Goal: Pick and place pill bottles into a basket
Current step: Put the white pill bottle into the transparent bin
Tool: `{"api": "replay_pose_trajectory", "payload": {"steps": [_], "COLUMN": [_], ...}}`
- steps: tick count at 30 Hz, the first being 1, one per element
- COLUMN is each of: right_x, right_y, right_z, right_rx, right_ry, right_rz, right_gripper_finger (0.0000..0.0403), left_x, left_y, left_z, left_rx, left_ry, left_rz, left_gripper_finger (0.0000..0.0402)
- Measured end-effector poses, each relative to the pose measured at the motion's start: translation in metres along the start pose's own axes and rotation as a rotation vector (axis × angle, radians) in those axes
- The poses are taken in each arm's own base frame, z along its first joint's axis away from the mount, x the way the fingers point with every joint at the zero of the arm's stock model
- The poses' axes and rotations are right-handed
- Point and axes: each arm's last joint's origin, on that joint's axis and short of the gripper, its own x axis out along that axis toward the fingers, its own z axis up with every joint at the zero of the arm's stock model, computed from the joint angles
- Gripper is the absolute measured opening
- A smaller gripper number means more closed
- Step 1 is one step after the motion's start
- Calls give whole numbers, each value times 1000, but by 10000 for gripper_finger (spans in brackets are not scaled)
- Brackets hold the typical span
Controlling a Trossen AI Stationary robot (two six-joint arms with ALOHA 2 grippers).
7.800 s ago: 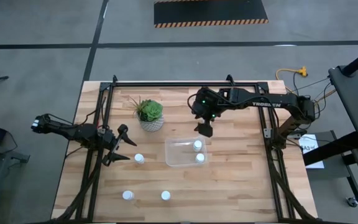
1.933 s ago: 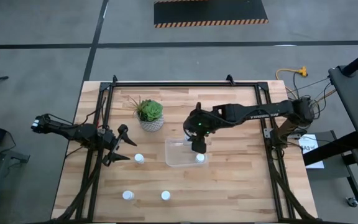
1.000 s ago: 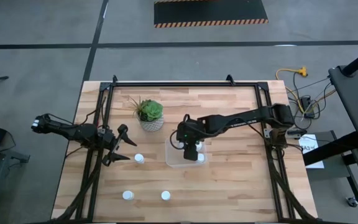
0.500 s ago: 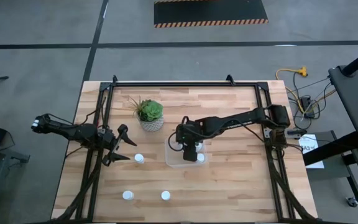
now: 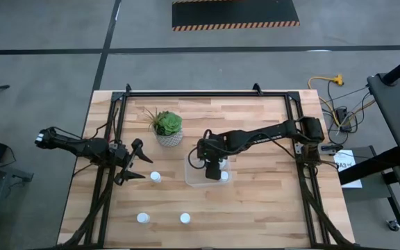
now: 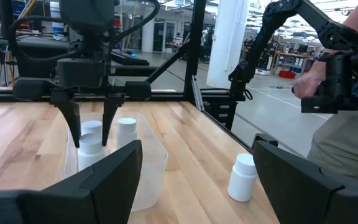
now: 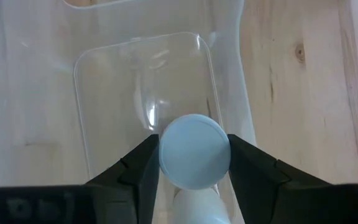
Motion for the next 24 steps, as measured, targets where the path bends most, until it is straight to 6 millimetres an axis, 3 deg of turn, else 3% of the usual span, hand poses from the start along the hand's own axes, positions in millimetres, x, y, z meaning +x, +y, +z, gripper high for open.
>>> {"api": "replay_pose_trajectory", "payload": {"steps": [10,24], "right_x": [0,-14], "right_y": [-1,0], "right_z": [-4,-1], "right_rx": [-3,-19], "right_ry": [41,1], "right_rz": [-8,0], "right_gripper_finger": [208,216], "left_x": [0,0], "left_y": [0,0], "left_z": [0,0], "left_rx": [0,0], "left_ry": [0,0], "left_rz": [0,0], "left_gripper_finger": [290,290]}}
